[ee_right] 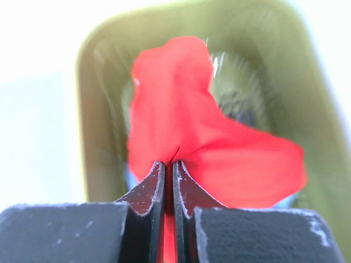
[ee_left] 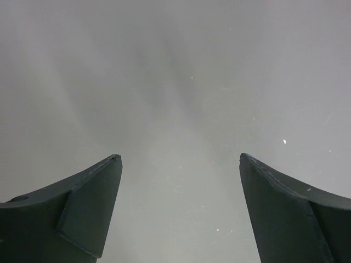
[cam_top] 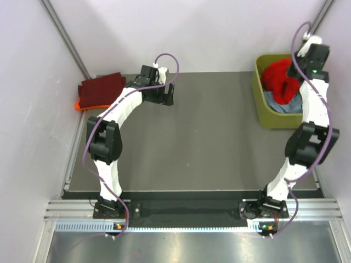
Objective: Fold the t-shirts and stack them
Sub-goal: Grab the tshirt from the pile, then move the tshirt to the center of the board
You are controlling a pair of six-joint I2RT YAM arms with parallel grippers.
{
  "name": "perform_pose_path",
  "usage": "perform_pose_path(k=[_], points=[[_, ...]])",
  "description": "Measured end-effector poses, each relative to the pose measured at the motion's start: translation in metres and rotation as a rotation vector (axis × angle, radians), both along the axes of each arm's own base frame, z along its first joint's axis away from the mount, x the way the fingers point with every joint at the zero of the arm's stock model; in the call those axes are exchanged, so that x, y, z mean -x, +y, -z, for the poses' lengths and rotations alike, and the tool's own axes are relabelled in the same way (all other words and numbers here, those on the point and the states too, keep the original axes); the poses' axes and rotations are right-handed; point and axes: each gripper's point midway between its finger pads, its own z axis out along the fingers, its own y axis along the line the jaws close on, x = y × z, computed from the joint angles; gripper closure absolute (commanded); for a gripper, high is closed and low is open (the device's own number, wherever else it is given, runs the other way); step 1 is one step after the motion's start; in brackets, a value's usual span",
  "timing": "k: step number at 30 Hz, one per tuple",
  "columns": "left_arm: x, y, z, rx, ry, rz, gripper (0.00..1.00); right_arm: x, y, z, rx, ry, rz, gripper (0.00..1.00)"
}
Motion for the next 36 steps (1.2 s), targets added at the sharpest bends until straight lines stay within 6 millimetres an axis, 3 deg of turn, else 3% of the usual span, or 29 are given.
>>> perform_pose_path(k=[5, 8, 11, 13, 17, 20, 23, 24, 25, 26, 29, 34, 36], points=[[-0.003, 0.001, -0.005, 0.007, -0.004, -0.028, 0.01, 0.035, 0.017, -0.135, 0.036, -0.264, -0.021, 1.00], [-0.010, -0.001, -0.020, 0.022, -0.037, -0.040, 0.01, 0.064, 0.042, -0.200, 0.019, -0.412, -0.083, 1.00], [-0.017, -0.001, -0.032, 0.027, -0.069, -0.056, 0.01, 0.087, 0.080, -0.238, -0.042, -0.507, -0.180, 1.00], [-0.017, 0.000, -0.033, 0.027, -0.072, -0.063, 0.01, 0.094, 0.111, -0.248, -0.147, -0.541, -0.266, 1.00], [-0.016, 0.002, -0.035, 0.037, -0.066, -0.085, 0.01, 0.095, 0.171, -0.223, -0.353, -0.466, -0.418, 1.00], [-0.015, 0.006, -0.042, 0.034, -0.078, -0.105, 0.01, 0.098, 0.233, -0.188, -0.493, -0.334, -0.563, 1.00], [-0.015, 0.012, -0.055, 0.028, -0.109, -0.123, 0.01, 0.108, 0.286, -0.172, -0.583, -0.241, -0.701, 1.00], [-0.015, 0.013, -0.059, 0.028, -0.119, -0.128, 0.01, 0.113, 0.298, -0.170, -0.600, -0.225, -0.739, 0.93], [-0.014, 0.015, -0.063, 0.026, -0.130, -0.132, 0.01, 0.116, 0.304, -0.168, -0.610, -0.214, -0.761, 0.79], [-0.012, 0.017, -0.066, 0.023, -0.137, -0.136, 0.01, 0.118, 0.307, -0.165, -0.622, -0.200, -0.771, 0.49], [-0.009, 0.020, -0.068, 0.017, -0.142, -0.141, 0.01, 0.112, 0.295, -0.141, -0.630, -0.175, -0.750, 0.14], [-0.003, 0.022, -0.053, 0.000, -0.111, -0.137, 0.01, 0.096, 0.237, -0.029, -0.651, 0.023, -0.516, 0.14], [-0.001, 0.023, -0.047, -0.008, -0.098, -0.134, 0.01, 0.095, 0.219, 0.004, -0.643, 0.094, -0.439, 0.14]])
